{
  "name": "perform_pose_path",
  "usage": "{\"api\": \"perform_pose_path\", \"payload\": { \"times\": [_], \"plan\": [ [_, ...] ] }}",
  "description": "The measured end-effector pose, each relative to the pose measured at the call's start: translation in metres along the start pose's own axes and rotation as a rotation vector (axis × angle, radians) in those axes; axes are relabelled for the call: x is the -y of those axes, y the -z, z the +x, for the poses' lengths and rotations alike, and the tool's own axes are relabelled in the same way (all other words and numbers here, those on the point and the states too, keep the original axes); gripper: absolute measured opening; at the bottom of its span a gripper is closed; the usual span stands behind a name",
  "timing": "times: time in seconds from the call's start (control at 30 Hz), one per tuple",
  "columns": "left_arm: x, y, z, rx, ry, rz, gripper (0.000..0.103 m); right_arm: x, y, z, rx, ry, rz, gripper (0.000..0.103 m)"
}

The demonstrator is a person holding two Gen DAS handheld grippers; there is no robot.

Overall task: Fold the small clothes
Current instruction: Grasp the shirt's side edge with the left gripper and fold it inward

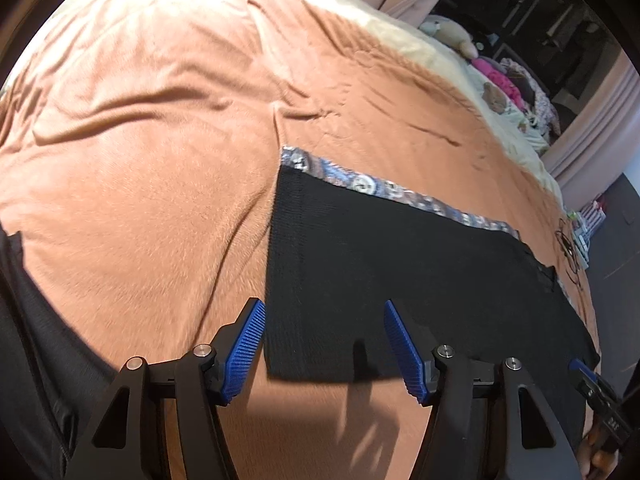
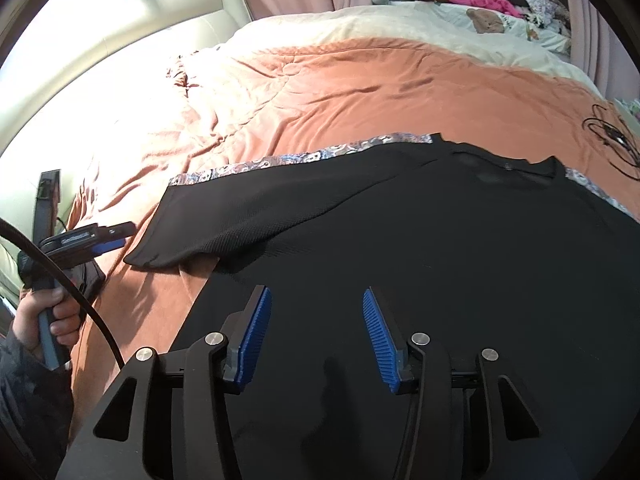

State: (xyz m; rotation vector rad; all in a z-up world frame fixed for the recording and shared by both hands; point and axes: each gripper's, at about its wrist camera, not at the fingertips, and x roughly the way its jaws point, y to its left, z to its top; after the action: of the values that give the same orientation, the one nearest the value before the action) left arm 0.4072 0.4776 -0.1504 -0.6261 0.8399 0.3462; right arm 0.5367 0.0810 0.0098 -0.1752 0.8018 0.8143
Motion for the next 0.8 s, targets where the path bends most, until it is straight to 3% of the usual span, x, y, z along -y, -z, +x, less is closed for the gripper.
{"api": "perform_pose_path", "payload": {
  "times": [0.07, 0.2, 0.3, 0.37, 0.43, 0.57, 0.7, 0.8],
  "plan": [
    [-0.004, -0.004, 0.011, -0.014, 0.000, -0.008, 0.061, 0.001, -0.007, 0.010, -0.006, -0.001, -0.007, 0.046],
    [-0.011, -0.012, 0.032, -0.038, 0.006, -0.024, 0.060, -0.002, -0.022, 0.037, -0.041, -0.026, -0.027, 0.031],
    [-0.007, -0.018, 0.039, -0.037, -0.003, 0.005, 0.056, -0.004, -0.036, 0.060, -0.060, -0.047, -0.011, 0.028],
    [-0.005, -0.023, 0.042, -0.042, -0.016, 0.011, 0.028, -0.003, -0.043, 0.072, -0.065, -0.064, 0.008, 0.028],
    [-0.004, -0.027, 0.040, -0.053, -0.009, 0.004, 0.007, -0.005, -0.050, 0.085, -0.069, -0.078, 0.024, 0.028],
    [0.007, -0.037, 0.023, -0.014, 0.003, 0.023, 0.004, -0.014, -0.055, 0.111, -0.094, -0.109, 0.028, 0.028],
    [0.025, -0.050, 0.000, 0.022, 0.019, 0.046, 0.004, -0.019, -0.046, 0.153, -0.205, -0.153, 0.074, 0.028],
    [0.042, -0.060, -0.019, 0.046, 0.039, 0.065, 0.004, -0.017, -0.046, 0.156, -0.201, -0.162, 0.091, 0.028]
  ]
}}
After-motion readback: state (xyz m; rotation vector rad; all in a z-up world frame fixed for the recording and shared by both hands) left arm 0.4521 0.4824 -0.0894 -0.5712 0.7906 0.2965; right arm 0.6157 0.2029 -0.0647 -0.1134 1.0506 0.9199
